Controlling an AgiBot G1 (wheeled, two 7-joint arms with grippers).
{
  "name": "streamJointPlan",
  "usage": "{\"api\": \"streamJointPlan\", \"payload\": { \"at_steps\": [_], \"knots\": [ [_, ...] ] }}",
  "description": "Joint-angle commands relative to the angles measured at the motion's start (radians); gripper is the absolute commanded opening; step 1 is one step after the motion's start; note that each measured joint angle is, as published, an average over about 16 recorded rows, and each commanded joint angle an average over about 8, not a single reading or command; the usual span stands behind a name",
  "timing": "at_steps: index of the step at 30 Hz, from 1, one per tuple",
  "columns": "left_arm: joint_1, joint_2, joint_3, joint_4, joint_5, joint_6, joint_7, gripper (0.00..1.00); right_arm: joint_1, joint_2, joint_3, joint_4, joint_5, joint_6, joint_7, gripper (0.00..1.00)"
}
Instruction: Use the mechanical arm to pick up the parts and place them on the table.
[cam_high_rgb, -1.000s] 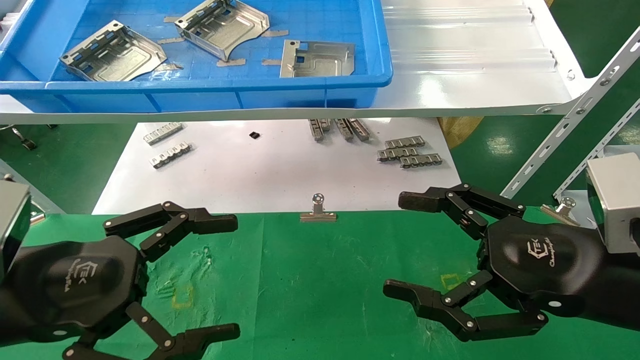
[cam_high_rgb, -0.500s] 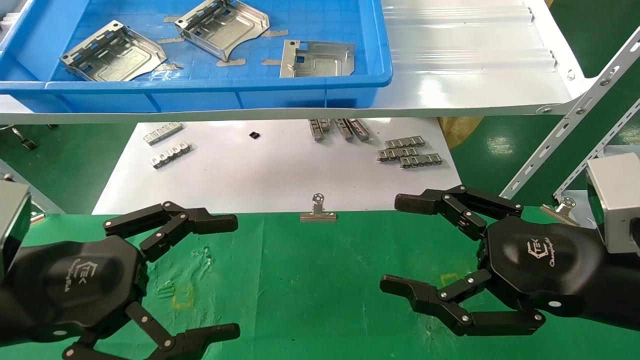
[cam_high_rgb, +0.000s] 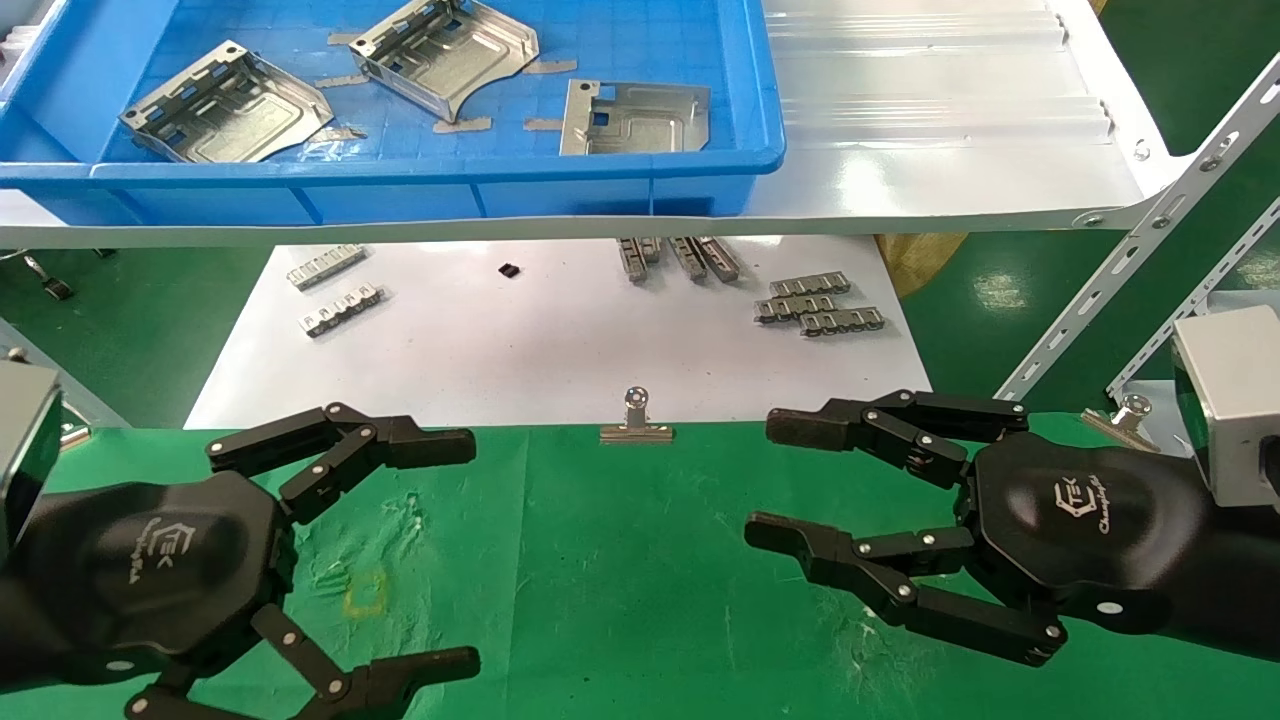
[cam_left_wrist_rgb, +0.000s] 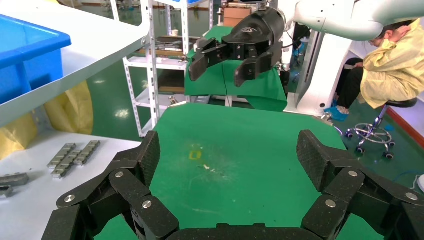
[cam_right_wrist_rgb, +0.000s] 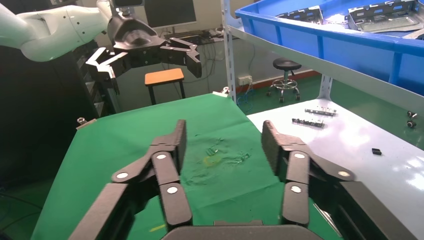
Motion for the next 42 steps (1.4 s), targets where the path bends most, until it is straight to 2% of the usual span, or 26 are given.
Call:
{"api": "streamJointPlan", "payload": {
  "at_steps": [1,8,13,19,23,26,27,29,30,34,35,38,42],
  "knots": [
    [0.0,0.0,0.0,0.0,0.0,0.0,0.0,1.0,0.0,0.0,0.0,0.0,0.0,0.0,0.0,0.0],
    [-0.036,0.008,-0.002,-0.004,0.012,-0.008,0.003,1.0,0.0,0.0,0.0,0.0,0.0,0.0,0.0,0.0],
    [-0.207,0.07,0.023,0.062,0.092,-0.045,-0.011,1.0,0.0,0.0,0.0,0.0,0.0,0.0,0.0,0.0],
    [-0.522,0.237,0.106,0.368,0.287,-0.124,-0.001,1.0,0.0,0.0,0.0,0.0,0.0,0.0,0.0,0.0],
    [-0.699,0.367,0.153,0.632,0.415,-0.255,0.046,1.0,0.0,0.0,0.0,0.0,0.0,0.0,0.0,0.0],
    [-0.786,0.453,0.178,0.8,0.486,-0.376,0.083,1.0,0.0,0.0,0.0,0.0,0.0,0.0,0.0,0.01],
    [-0.809,0.48,0.186,0.848,0.507,-0.416,0.094,1.0,0.0,0.0,0.0,0.0,0.0,0.0,0.0,0.05],
    [-0.846,0.525,0.2,0.931,0.54,-0.48,0.113,1.0,0.0,0.0,0.0,0.0,0.0,0.0,0.0,0.28],
    [-0.86,0.544,0.207,0.966,0.554,-0.506,0.122,0.98,0.0,0.0,0.0,0.0,0.0,0.0,0.0,0.4],
    [-0.907,0.598,0.228,1.082,0.595,-0.587,0.144,0.48,0.0,0.0,0.0,0.0,0.0,0.0,0.0,0.89],
    [-0.916,0.607,0.233,1.104,0.603,-0.6,0.148,0.35,0.0,0.0,0.0,0.0,0.0,0.0,0.0,0.98],
    [-0.939,0.624,0.245,1.159,0.623,-0.628,0.153,0.0,0.0,0.0,0.0,0.0,0.0,0.0,0.0,1.0],
    [-0.96,0.632,0.257,1.208,0.641,-0.647,0.153,0.0,0.0,0.0,0.0,0.0,0.0,0.0,0.0,1.0]
  ]
}}
